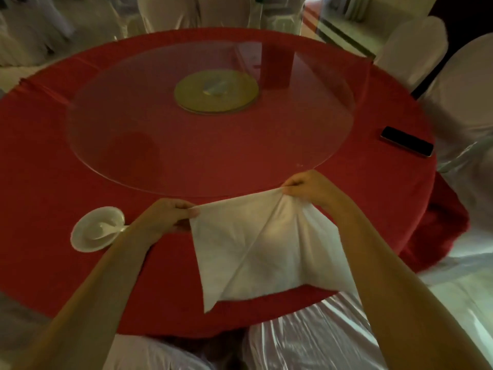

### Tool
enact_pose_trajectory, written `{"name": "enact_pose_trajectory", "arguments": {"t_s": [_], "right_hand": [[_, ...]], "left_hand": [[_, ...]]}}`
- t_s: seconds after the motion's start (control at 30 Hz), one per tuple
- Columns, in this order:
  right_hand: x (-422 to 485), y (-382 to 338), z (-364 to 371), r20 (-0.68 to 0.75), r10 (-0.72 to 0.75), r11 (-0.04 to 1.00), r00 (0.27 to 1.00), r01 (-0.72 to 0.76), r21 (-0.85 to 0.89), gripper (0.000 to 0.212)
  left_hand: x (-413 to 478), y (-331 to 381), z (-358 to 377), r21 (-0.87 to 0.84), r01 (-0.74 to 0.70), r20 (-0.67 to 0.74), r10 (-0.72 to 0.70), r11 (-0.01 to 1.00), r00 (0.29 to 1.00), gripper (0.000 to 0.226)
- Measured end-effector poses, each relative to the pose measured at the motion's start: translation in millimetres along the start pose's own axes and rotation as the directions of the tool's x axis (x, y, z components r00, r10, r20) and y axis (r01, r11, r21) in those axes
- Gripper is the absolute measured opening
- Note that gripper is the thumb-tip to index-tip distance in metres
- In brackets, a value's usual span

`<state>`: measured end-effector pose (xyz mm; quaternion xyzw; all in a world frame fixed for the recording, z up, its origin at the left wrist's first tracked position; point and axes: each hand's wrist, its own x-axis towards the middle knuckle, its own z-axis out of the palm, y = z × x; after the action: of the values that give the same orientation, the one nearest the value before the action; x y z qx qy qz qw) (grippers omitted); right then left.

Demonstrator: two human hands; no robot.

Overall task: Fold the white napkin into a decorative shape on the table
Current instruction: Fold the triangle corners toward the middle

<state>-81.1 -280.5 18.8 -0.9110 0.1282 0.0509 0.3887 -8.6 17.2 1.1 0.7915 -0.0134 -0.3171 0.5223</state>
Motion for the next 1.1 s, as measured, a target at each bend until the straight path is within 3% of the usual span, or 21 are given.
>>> {"name": "enact_pose_trajectory", "arguments": {"t_s": [0.07,0.1,0.17,0.2,0.3,0.43,0.53,0.73,0.83,0.9,1.0,1.1], "right_hand": [[26,8,34,-0.029,0.025,0.996,0.999,-0.028,-0.083,0.016],[35,11,49,-0.061,0.043,0.992,0.997,-0.049,-0.115,0.017],[47,17,71,-0.141,0.061,0.98,0.988,-0.086,-0.18,0.019],[52,19,78,-0.17,0.057,0.973,0.984,-0.093,-0.213,0.021],[62,25,93,-0.205,0.034,0.96,0.978,-0.089,-0.266,0.023],[57,39,96,-0.321,0.036,0.985,0.946,-0.088,-0.15,0.022],[39,67,84,-0.423,0.067,0.988,0.904,-0.118,-0.096,0.024],[2,117,74,-0.461,0.152,0.892,0.874,-0.323,-0.317,0.031],[-11,130,86,-0.384,0.132,0.868,0.914,-0.294,-0.4,0.043],[-16,136,86,-0.388,0.135,0.885,0.912,-0.287,-0.367,0.044],[-30,142,73,-0.512,0.194,0.885,0.837,-0.374,-0.277,0.038],[-48,148,58,-0.567,0.307,0.811,0.765,-0.521,-0.264,0.032]], "left_hand": [[18,-23,8,-0.026,0.073,-0.147,-0.076,0.997,0.986,0.018],[24,-34,12,0.023,0.055,-0.251,-0.048,0.998,0.967,0.021],[26,-49,21,0.328,-0.036,-0.427,0.182,0.944,0.886,0.025],[22,-55,28,0.458,-0.104,-0.43,0.322,0.883,0.843,0.027],[16,-73,52,0.642,-0.304,-0.221,0.549,0.704,0.806,0.034],[39,-90,75,0.744,-0.482,0.185,0.551,0.462,0.814,0.043],[67,-92,90,0.777,-0.55,0.346,0.523,0.306,0.779,0.046],[113,-74,123,0.771,-0.627,0.472,0.561,0.111,0.68,0.051],[122,-70,137,0.778,-0.624,0.499,0.531,0.073,0.685,0.055],[123,-71,141,0.801,-0.595,0.485,0.513,0.066,0.709,0.056],[120,-69,142,0.803,-0.592,0.486,0.495,0.071,0.72,0.056],[119,-64,148,0.81,-0.583,0.481,0.499,0.062,0.721,0.057]]}}
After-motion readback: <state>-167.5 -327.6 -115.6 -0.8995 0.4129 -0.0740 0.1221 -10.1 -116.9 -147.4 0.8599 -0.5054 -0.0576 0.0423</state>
